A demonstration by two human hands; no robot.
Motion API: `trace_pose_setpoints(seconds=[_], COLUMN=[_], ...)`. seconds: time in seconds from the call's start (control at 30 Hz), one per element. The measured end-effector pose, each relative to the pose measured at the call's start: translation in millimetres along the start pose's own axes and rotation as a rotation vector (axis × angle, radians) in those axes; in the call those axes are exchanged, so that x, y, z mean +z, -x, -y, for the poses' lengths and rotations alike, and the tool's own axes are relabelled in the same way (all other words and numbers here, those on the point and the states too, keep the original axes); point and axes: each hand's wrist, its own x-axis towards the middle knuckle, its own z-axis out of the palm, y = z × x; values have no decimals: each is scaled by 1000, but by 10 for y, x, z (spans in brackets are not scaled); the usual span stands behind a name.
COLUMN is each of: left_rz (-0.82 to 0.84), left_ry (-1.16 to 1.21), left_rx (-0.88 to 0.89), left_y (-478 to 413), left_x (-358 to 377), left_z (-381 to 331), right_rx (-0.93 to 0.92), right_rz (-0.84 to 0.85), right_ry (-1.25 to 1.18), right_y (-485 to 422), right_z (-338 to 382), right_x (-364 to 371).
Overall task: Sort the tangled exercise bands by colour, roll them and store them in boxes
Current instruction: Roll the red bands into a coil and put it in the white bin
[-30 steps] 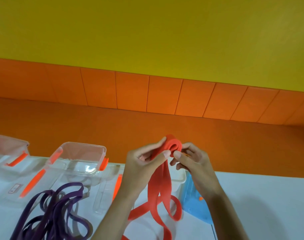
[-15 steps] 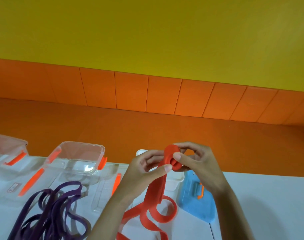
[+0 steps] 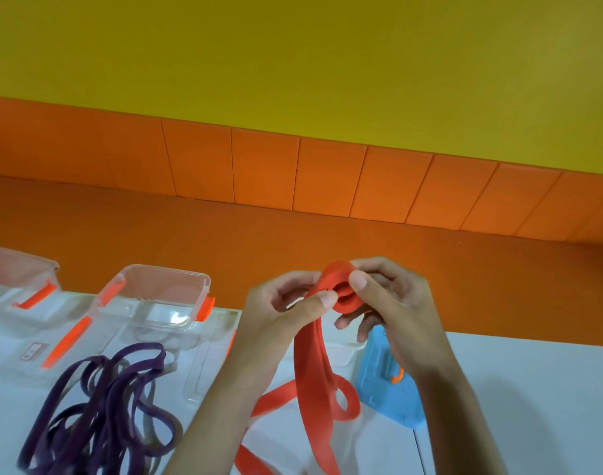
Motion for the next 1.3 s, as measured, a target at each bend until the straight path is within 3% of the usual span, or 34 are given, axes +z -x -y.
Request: trace_pose_setpoints(seconds=[0.3, 0.4, 0.53, 0.67, 0.83, 1.03, 1.3], left_rz=[-236, -206, -126, -50, -16, -28, 125], left_ry=[-13, -14, -115, -221, -59, -93, -298], left_rx=[97, 60, 16, 16, -30, -28, -24], left_y=[-31, -54, -24, 0, -58, -150, -294], left_x=[32, -69, -223, -227, -181, -222, -271], left_z=[450, 541, 591, 621, 620, 594, 445], right_rx=[173, 229, 241, 208, 177, 228, 244], right_rz=[-219, -197, -58, 19, -49, -96, 24], right_ry=[-216, -271, -20, 41, -97, -353, -102], right_y=[29, 57, 57, 32, 20, 6, -20], right_z=[-498, -655, -690, -675, -707, -823, -640], right_x=[161, 197, 4, -137, -102, 34, -185])
